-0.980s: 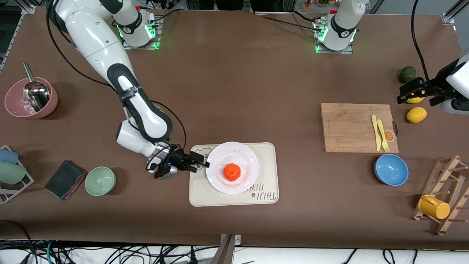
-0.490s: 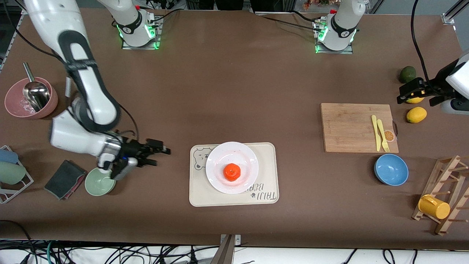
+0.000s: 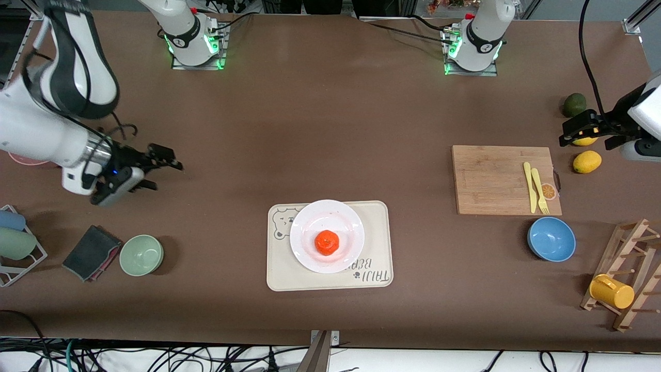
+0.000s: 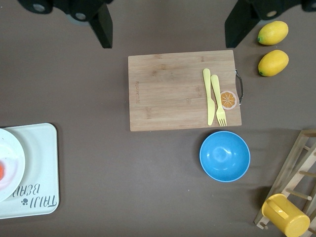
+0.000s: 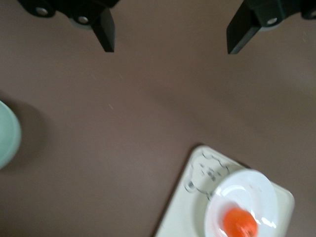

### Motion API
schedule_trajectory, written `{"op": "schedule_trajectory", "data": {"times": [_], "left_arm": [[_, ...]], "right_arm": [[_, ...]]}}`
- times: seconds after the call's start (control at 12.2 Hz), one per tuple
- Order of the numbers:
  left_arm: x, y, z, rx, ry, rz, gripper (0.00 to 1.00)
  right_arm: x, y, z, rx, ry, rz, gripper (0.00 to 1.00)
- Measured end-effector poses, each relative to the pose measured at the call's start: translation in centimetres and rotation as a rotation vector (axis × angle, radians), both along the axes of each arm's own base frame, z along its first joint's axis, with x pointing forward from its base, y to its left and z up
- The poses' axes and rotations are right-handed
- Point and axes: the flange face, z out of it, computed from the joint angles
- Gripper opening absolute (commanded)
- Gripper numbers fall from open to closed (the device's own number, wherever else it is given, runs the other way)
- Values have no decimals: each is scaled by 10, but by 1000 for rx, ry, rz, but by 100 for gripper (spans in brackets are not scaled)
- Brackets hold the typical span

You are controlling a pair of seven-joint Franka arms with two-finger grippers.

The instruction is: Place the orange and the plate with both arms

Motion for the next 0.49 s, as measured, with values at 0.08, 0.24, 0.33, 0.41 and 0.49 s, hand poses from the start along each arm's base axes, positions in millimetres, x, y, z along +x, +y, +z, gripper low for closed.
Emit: {"op": "schedule_trajectory", "data": {"times": [0.08,0.24,0.33,0.41,0.49], "left_arm": [[0,0,0,0,0,0,100],[0,0,0,0,0,0,100],[0,0,0,0,0,0,100],[0,0,0,0,0,0,100],[0,0,0,0,0,0,100]], "right_arm": [[-6,-14,23,-59,18,-4,100],[-14,-28,76,-172,58,-56,100],[-17,-29,101,-214,70,-99,100],[-21,-29,120,-244,67,-149,100],[-25,-29,135,-268,64,-194,100]]}}
